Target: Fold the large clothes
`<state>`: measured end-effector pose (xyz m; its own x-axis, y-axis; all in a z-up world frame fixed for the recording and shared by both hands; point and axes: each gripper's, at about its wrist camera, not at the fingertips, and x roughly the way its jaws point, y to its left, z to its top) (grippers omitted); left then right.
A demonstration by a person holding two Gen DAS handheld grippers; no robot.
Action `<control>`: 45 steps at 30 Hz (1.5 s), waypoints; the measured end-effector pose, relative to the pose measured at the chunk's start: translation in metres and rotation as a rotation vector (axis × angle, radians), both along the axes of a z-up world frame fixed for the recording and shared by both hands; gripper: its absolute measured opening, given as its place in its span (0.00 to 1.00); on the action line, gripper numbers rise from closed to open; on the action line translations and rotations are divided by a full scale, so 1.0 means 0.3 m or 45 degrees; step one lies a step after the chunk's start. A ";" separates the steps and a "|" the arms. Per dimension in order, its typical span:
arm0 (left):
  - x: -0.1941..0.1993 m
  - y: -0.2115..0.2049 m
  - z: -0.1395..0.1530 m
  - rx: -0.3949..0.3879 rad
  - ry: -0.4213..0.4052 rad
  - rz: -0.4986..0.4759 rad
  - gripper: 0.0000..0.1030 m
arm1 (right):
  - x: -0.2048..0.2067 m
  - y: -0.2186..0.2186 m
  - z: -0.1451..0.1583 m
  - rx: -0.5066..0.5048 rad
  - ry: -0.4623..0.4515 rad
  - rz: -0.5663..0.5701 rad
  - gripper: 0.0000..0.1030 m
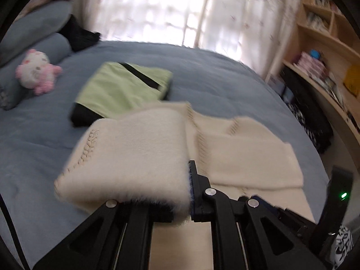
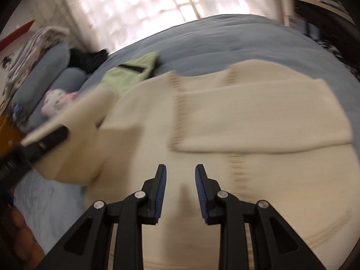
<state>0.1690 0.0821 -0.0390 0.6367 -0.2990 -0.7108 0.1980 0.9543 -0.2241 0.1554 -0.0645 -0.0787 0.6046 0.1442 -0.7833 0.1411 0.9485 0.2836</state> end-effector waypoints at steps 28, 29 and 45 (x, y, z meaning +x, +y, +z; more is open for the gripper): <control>-0.226 0.165 -0.049 -0.010 0.129 0.070 0.75 | -0.073 0.079 0.026 -0.004 -0.072 0.341 0.54; -0.233 0.187 -0.046 0.013 0.117 0.099 0.75 | -0.071 0.113 0.027 -0.019 -0.070 0.379 0.54; -0.240 0.435 -0.118 0.011 0.117 0.312 0.75 | -0.031 0.478 -0.097 -0.616 0.009 0.730 0.56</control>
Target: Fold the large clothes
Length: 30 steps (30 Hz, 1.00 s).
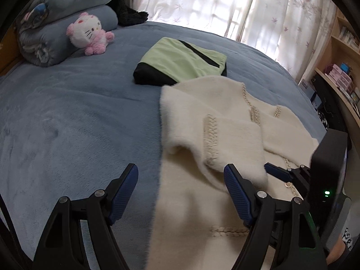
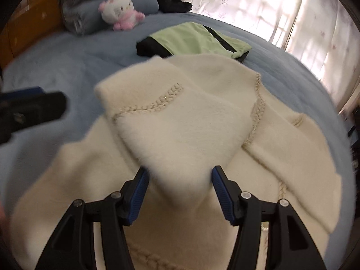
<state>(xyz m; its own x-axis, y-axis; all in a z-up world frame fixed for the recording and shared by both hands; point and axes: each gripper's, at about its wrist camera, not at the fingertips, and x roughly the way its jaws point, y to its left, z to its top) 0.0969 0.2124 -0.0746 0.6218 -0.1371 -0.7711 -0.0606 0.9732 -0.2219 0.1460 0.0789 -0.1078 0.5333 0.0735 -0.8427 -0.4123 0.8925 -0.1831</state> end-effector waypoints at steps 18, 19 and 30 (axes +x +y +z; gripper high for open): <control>-0.006 0.162 -0.021 0.021 -0.042 0.071 0.75 | 0.136 0.031 0.113 -0.055 -0.046 -0.135 0.07; 0.000 0.165 -0.018 0.024 -0.049 0.069 0.75 | 0.144 0.028 0.127 -0.047 -0.052 -0.143 0.07; 0.074 0.174 0.054 0.031 -0.147 0.047 0.75 | 0.231 -0.144 0.385 0.172 -0.275 -0.282 0.07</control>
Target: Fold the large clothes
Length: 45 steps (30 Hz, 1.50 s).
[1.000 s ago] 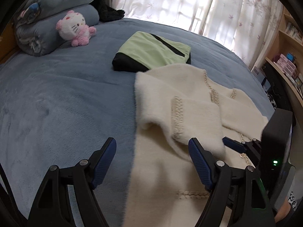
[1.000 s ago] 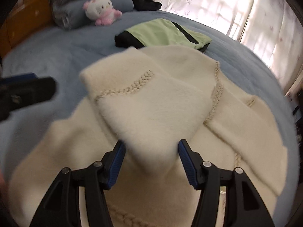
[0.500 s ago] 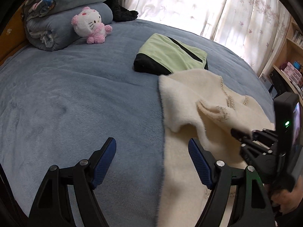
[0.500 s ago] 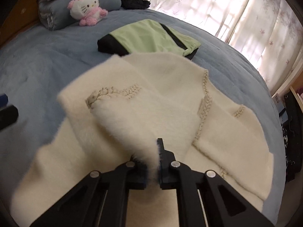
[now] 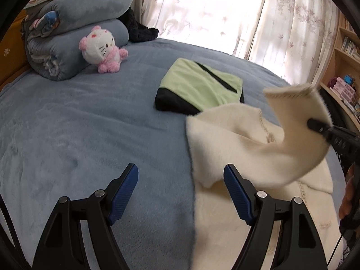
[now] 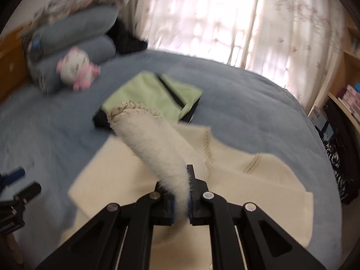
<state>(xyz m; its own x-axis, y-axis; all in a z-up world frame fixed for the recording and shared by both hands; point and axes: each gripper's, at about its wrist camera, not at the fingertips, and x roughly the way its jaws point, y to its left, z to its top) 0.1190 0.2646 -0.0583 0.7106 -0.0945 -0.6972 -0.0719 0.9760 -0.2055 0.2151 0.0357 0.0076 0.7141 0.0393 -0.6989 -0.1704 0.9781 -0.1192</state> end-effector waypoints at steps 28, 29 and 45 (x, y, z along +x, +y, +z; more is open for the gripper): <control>0.479 -0.163 -0.278 -0.166 0.389 -0.278 0.75 | 0.059 -0.860 -0.462 0.708 0.516 -0.381 0.53; 0.504 -0.178 -0.285 -0.151 0.396 -0.286 0.75 | 0.086 -0.869 -0.478 0.733 0.509 -0.369 0.53; 0.562 -0.273 -0.262 0.002 0.198 -0.238 0.14 | 0.149 -0.702 -0.198 0.507 0.103 -0.066 0.15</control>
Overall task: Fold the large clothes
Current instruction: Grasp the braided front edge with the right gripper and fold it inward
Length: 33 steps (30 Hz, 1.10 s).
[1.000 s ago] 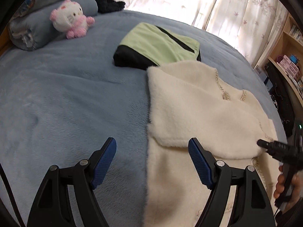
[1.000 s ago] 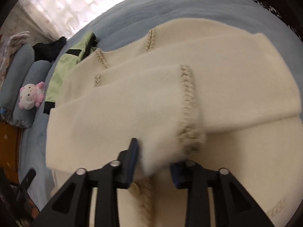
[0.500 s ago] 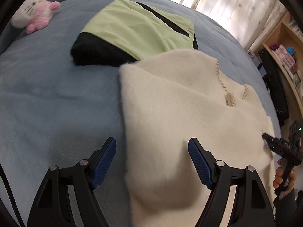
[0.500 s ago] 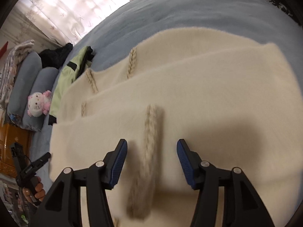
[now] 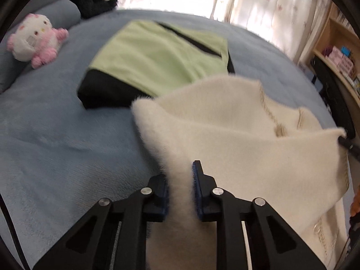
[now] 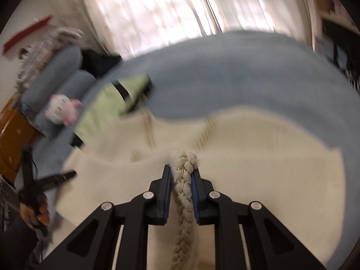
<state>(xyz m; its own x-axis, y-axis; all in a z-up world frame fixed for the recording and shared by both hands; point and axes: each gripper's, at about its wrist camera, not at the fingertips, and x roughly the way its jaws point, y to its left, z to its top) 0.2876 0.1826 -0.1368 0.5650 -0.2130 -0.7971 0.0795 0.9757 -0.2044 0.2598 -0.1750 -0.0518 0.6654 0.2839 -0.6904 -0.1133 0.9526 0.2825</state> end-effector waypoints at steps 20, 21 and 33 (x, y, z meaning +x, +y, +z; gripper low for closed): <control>-0.015 0.010 0.062 0.238 -0.074 0.144 0.44 | 0.072 -0.026 -0.091 -0.101 0.069 -0.251 0.33; -0.024 0.002 0.079 0.232 -0.078 0.144 0.44 | 0.061 -0.001 -0.082 -0.086 0.067 -0.223 0.33; -0.130 -0.346 -0.006 0.096 0.054 0.089 0.29 | 0.034 0.416 -0.239 -0.051 0.212 0.075 0.34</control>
